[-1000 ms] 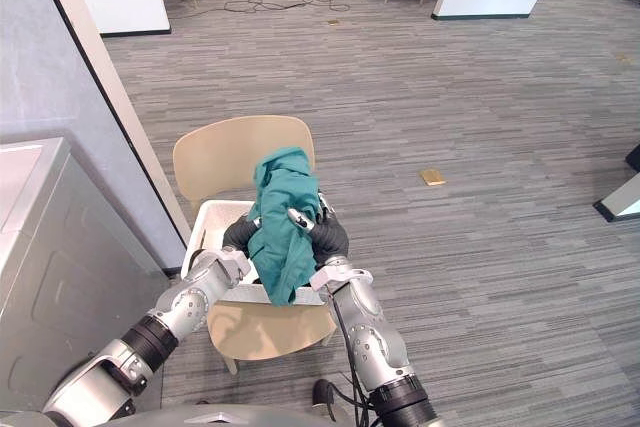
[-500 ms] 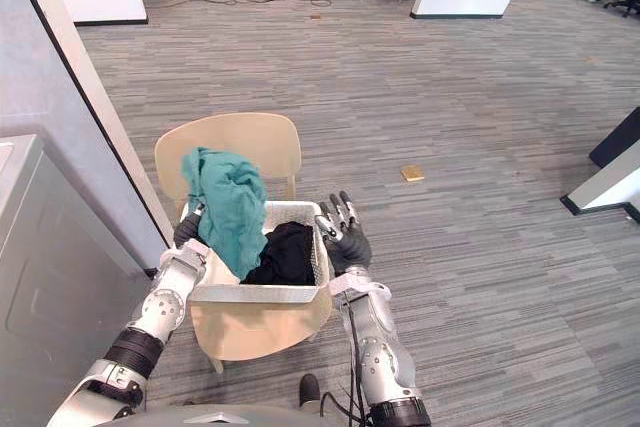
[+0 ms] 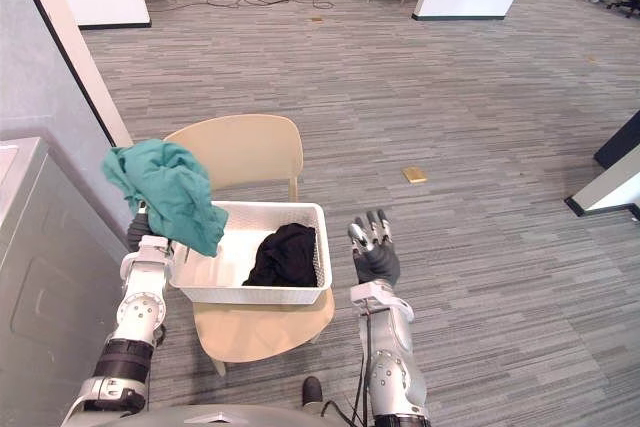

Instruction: Pick up the laundry basket with both hands and put the clothes into the washing machine.

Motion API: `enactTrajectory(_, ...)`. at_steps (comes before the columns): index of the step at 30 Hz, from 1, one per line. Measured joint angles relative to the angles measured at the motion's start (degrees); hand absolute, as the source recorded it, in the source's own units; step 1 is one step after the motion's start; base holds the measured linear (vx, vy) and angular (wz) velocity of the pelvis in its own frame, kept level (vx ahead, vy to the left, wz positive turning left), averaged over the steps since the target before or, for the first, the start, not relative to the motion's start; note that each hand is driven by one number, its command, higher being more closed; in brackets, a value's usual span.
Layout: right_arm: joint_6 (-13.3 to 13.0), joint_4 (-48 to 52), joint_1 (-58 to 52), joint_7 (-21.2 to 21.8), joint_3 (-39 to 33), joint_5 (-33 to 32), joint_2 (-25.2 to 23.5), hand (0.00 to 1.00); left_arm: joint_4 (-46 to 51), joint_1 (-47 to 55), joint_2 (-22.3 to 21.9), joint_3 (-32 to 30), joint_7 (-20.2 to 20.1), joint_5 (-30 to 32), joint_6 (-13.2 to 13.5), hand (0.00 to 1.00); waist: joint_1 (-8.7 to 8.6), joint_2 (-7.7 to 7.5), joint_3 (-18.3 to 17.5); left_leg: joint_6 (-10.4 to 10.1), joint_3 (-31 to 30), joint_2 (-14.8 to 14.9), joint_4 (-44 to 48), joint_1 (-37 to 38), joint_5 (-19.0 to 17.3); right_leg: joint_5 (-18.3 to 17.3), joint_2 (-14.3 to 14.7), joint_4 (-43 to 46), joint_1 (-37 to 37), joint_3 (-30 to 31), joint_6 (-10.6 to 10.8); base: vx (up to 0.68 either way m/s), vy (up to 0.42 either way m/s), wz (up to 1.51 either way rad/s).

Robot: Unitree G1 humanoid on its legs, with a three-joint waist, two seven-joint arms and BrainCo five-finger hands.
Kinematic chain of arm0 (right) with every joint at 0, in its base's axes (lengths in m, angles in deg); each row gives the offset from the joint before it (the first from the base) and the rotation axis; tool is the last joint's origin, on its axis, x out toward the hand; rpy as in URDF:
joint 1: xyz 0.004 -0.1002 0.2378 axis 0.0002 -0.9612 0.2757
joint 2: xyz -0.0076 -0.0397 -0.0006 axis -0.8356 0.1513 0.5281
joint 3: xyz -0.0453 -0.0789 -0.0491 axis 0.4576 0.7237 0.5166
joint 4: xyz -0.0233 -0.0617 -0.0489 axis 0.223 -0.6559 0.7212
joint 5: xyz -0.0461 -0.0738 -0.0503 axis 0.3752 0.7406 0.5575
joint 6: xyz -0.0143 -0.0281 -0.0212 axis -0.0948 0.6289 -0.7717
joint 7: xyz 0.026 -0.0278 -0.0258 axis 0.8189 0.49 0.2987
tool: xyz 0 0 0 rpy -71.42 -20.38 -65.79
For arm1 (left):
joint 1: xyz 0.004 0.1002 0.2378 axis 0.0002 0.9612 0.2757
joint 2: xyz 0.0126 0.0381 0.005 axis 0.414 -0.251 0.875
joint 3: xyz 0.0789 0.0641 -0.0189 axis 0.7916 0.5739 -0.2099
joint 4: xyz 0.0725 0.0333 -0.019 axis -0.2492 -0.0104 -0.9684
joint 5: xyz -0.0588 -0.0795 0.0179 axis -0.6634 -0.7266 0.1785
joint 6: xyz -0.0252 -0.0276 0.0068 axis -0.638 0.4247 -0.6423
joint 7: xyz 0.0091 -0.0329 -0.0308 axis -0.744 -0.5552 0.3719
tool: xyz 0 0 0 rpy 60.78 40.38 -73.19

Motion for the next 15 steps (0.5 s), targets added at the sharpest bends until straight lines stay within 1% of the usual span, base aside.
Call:
enactTrajectory(1,-0.08,-0.18,-0.58,-0.01,-0.83,0.12,-0.31,0.0,0.27,0.74,-0.15,-0.68,0.03,0.0,0.07,1.0,-0.01,0.24,-0.16,0.0,-0.12,-0.04,0.0,-0.03,0.0,-0.02,-0.05,0.0,0.06,-0.31,-0.03,0.0,-0.002,0.12)
enactTrajectory(3,-0.15,-1.6,-2.37,-0.08,-3.21,2.5,-0.58,0.0,1.2,3.16,-0.61,-2.51,0.17,-0.01,0.15,1.0,-0.05,0.83,-0.53,0.0,-0.67,-0.1,0.0,-0.04,0.0,-0.17,-0.16,0.0,0.45,-0.87,-0.05,0.0,-0.003,0.15)
enactTrajectory(4,-0.14,-4.32,-3.66,-0.26,-5.37,4.08,-0.76,0.0,1.98,5.31,-1.37,-4.14,0.26,-0.01,0.35,1.0,0.08,1.1,-1.01,0.0,-1.04,-0.08,-0.01,0.02,0.0,-0.37,-0.17,0.0,0.78,-1.1,-0.05,0.0,-0.003,0.12)
enactTrajectory(5,-0.12,-5.39,-4.19,-0.64,-6.14,4.29,-0.83,0.0,2.01,6.15,-1.6,-4.73,0.26,-0.02,0.48,1.0,0.23,1.21,-1.2,0.0,-1.08,-0.08,-0.01,0.06,0.0,-0.43,-0.17,0.0,0.86,-1.15,-0.09,0.0,-0.004,0.11)
enactTrajectory(7,-0.07,-9.4,-6.38,-2.17,-10.36,4.35,-2.63,0.0,2.02,10.12,-2.57,-6.79,0.27,-0.06,0.68,1.0,0.95,1.71,-1.46,0.01,-1.65,-0.07,-0.05,0.56,-0.01,-0.88,-0.22,0.0,1.77,-1.88,0.08,-0.01,-0.006,0.13)
enactTrajectory(9,0.15,-12.37,-8.62,-2.5,-13.1,4.41,-3.66,0.0,2.21,13.64,-3.53,-7.78,0.3,-0.7,0.71,1.0,1.23,2.01,-1.92,0.07,-2.44,-0.07,-0.06,0.76,-0.08,-1.38,-0.28,0.02,2.51,-2.6,0.04,-0.01,-0.006,0.19)
enactTrajectory(11,0.26,-15.36,-10.05,-2.76,-15.14,4.42,-4.54,0.0,3.15,17.35,-3.62,-8.03,0.29,-1.19,0.51,1.0,1.56,2.18,-2.05,0.1,-2.42,0.07,-0.07,0.89,-0.15,-1.78,-0.27,0.69,2.73,-2.95,0.19,-0.03,-0.004,0.13)
enactTrajectory(13,0.82,-17.43,-11.35,-3.51,-16.15,4.39,-4.86,0.0,4.59,20.25,-3.49,-8.32,0.22,-1.26,0.48,1.0,1.89,2.22,-2.06,-0.01,-2.41,0.2,-0.07,0.92,-0.37,-2.65,-0.35,1.7,2.79,-3.7,-0.22,-0.05,-0.004,0.11)
enactTrajectory(15,1.3,-20.48,-12.86,-3.95,-17.26,4.4,-5.48,0.0,5.94,23.5,-3.4,-8.45,-0.38,-2.11,-0.19,1.0,2.89,2.24,-2.02,0.07,-2.39,0.3,-0.08,2.0,-0.75,-3.14,-0.39,2.38,3.74,-4.03,-0.14,-0.03,0.001,0.07)
